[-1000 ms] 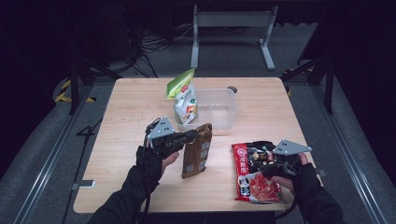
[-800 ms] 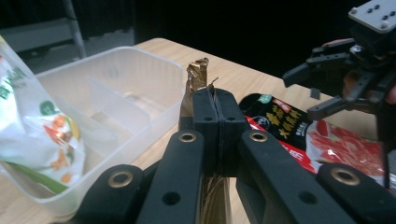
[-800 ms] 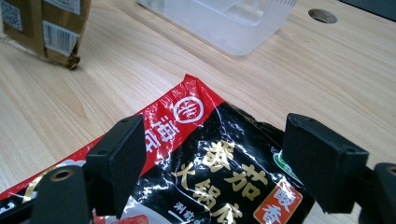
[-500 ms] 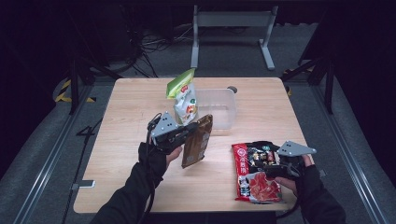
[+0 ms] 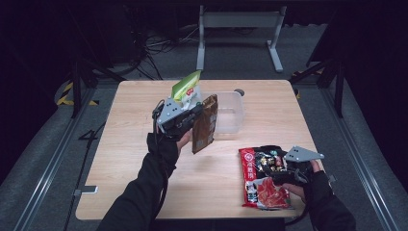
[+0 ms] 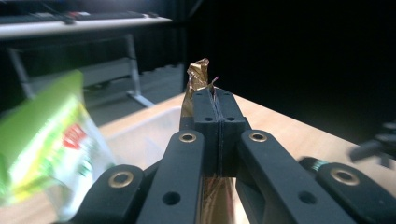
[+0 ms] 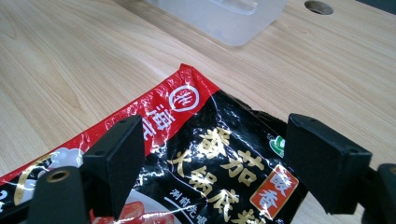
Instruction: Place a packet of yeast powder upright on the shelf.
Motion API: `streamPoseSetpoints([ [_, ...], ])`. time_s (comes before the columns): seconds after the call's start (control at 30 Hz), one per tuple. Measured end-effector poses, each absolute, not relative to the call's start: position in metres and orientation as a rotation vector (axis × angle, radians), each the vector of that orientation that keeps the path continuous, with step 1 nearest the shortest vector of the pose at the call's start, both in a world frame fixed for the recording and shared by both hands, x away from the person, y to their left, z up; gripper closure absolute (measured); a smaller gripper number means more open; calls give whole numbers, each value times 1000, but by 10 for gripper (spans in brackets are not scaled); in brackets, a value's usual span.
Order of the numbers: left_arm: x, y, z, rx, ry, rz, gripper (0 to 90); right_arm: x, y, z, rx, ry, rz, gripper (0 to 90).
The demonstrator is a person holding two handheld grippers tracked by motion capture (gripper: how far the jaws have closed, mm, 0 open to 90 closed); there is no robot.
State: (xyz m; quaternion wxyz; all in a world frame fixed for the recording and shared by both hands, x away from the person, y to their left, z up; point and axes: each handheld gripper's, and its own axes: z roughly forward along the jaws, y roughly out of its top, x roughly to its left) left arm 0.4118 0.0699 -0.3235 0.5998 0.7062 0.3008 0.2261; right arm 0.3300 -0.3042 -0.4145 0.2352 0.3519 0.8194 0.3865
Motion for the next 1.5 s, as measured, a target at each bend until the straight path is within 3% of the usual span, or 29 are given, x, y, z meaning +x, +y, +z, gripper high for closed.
streamPoseSetpoints([
  [0.57, 465, 38, -305, 1643, 813, 689, 898, 329, -305, -415, 959, 2248, 1065, 211],
  [1.0, 494, 18, -314, 1652, 893, 715, 898, 329, -306, -416, 965, 2252, 1066, 211],
  [1.5, 524, -2, -331, 1618, 993, 829, 897, 324, -307, -416, 957, 2246, 1067, 215],
])
